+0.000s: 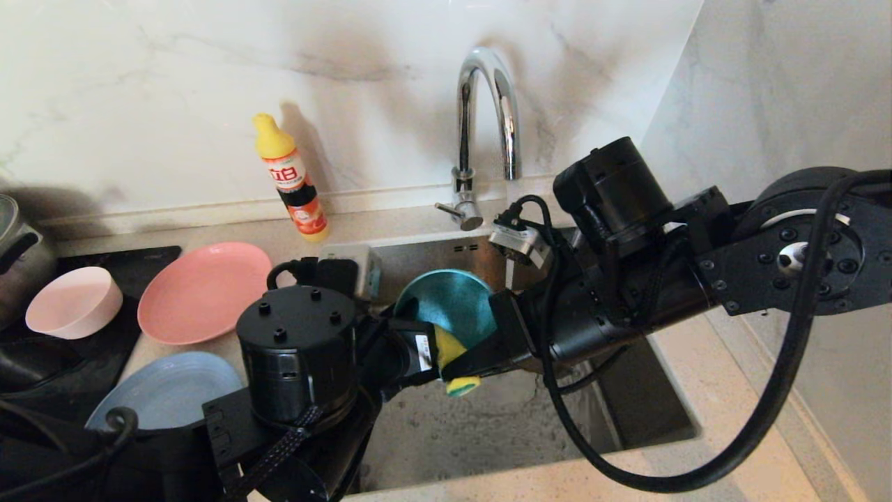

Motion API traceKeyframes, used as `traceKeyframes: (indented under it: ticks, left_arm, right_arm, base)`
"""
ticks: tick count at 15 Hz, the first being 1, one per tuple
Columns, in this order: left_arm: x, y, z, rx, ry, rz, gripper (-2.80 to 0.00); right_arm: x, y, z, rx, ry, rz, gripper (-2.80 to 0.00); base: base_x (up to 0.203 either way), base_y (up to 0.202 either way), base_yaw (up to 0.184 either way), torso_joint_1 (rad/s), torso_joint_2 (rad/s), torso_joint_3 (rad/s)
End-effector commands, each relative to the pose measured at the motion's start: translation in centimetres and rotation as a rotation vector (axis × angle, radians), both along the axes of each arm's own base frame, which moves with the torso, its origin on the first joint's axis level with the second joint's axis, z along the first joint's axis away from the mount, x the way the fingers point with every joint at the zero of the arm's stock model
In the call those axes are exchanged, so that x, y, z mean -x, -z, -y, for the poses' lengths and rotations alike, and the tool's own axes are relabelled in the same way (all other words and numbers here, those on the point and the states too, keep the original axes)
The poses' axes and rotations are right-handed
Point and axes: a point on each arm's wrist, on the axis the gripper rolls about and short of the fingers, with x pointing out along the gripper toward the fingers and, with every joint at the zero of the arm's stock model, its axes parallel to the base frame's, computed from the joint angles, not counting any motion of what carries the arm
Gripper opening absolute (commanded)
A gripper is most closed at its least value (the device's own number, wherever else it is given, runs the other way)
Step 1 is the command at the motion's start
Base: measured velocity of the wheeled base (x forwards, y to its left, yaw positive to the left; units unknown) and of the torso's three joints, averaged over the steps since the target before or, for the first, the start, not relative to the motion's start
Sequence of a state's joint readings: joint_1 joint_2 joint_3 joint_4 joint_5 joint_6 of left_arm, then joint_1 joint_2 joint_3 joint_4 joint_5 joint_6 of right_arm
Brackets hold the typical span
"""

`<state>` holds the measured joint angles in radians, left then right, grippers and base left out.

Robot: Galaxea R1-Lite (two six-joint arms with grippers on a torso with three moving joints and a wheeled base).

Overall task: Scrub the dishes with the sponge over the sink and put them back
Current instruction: Wipe the bowl

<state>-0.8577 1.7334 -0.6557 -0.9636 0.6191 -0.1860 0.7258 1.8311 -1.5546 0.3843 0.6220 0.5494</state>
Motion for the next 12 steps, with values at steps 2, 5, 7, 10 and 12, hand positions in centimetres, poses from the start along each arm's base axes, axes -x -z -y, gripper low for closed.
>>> traceKeyframes:
  ticks: [2,5,7,10,12]
  left_arm:
    - [0.1,0.0,-0.1,0.002,-0.004,0.001,-2.80]
    - [0.1,0.1,-0.2,0.003,-0.004,0.000,-2.80]
    - [0.1,0.1,-0.1,0.004,-0.004,-0.001,-2.80]
    - [0.0,-0.2,-0.1,0.011,-0.004,0.006,-2.80]
    - [0.1,-0.3,-0.1,0.014,-0.004,0.010,-2.80]
  right_arm:
    - [-0.8,-1.4,0.8,-0.029,0.039,0.035,-2.80]
    - [-0.9,-3.6,2.6,-0.071,0.082,0.085,-2.80]
    - [-0.2,-4.3,3.6,-0.067,0.096,0.082,-2.80]
    - [0.5,-3.0,4.7,-0.015,0.106,0.030,-2.80]
    - [0.5,-0.8,4.6,0.033,0.099,-0.026,-2.80]
  base:
    - [0.000,0.000,0.000,0.000,0.00,0.000]
    - [0.000,0.000,0.000,0.000,0.00,0.000]
    - [0.000,0.000,0.000,0.000,0.00,0.000]
    - [0.000,0.000,0.000,0.000,0.00,0.000]
    - [0.000,0.000,0.000,0.000,0.00,0.000]
